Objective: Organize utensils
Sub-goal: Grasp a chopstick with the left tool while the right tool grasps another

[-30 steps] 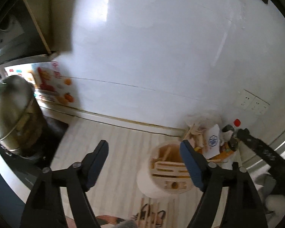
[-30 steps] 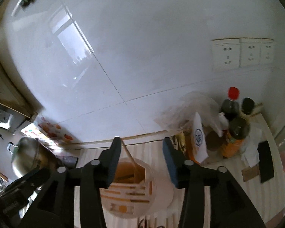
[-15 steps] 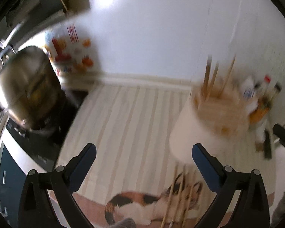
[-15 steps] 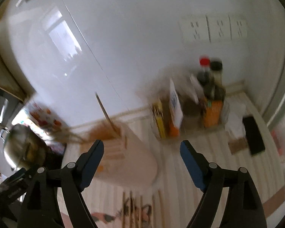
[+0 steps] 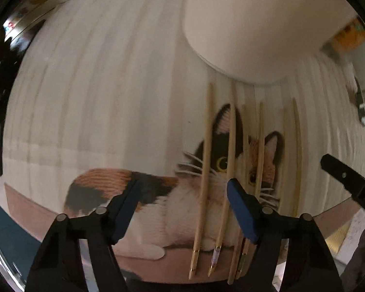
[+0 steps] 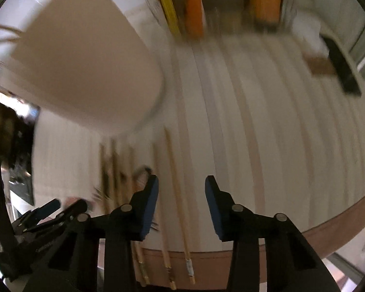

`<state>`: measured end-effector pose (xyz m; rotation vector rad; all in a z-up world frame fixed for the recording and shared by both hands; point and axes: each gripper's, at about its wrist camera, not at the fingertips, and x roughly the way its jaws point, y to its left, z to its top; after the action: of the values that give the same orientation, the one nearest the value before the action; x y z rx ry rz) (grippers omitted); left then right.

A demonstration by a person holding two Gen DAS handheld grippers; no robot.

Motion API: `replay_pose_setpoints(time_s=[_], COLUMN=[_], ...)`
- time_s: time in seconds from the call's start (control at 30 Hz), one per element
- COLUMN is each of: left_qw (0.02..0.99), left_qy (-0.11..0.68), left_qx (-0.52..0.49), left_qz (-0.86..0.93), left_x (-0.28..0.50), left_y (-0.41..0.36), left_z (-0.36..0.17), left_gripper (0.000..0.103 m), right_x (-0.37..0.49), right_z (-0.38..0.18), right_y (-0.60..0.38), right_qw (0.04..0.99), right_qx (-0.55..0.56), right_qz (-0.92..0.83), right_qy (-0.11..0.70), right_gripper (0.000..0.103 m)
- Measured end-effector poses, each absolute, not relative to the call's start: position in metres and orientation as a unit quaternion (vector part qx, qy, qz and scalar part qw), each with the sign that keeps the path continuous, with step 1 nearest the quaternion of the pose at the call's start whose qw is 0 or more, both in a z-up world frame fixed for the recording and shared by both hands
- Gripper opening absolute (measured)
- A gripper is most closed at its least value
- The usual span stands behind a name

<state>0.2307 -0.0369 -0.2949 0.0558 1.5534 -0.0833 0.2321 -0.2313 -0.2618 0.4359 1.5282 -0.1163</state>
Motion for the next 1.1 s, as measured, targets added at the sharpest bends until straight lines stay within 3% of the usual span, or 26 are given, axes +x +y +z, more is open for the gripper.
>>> replay_pose_setpoints(time_s=[0.07, 0.2, 0.23, 0.3, 0.47, 0.53, 0.57, 1.1], left_qw=[0.709, 0.719, 0.721, 0.720, 0.719, 0.722, 0.722, 0.725], left_qy=[0.703, 0.691, 0.690, 0.691, 0.693, 0.691, 0.690, 0.686], left_qx=[0.035, 0.057, 0.057, 0.052, 0.049, 0.049, 0.051, 0.058], left_qz=[-0.040, -0.035, -0.032, -0.030, -0.011, -0.012, -0.012, -0.015], left_x=[0.231, 0.230, 0.229, 0.232, 0.225, 0.222, 0.221, 0.223], left_y=[-0.042, -0.045, -0.043, -0.033, -0.009, -0.005, -0.005, -0.012], left_z=[-0.302, -0.306, -0.306, -0.307, -0.307, -0.307, -0.308, -0.308], left_gripper=[0.047, 0.023, 0.012, 0.006, 0.006, 0.006, 0.006, 0.006], right_x=[0.226, 0.220, 0.220, 0.219, 0.228, 0.231, 0.231, 0.204], right_z=[-0.277, -0.292, -0.295, -0.300, -0.308, -0.308, -0.308, -0.306], right_y=[-0.230, -0.226, -0.225, -0.223, -0.209, -0.199, -0.194, -0.188], right_qw=[0.686, 0.674, 0.671, 0.665, 0.670, 0.675, 0.676, 0.656], right_qx=[0.192, 0.184, 0.181, 0.181, 0.135, 0.095, 0.075, 0.035], right_qz=[-0.055, -0.056, -0.057, -0.057, -0.056, -0.056, -0.057, -0.064], right_qy=[0.700, 0.714, 0.717, 0.722, 0.728, 0.730, 0.731, 0.751], right_gripper=[0.040, 0.040, 0.040, 0.040, 0.038, 0.022, 0.006, 0.008])
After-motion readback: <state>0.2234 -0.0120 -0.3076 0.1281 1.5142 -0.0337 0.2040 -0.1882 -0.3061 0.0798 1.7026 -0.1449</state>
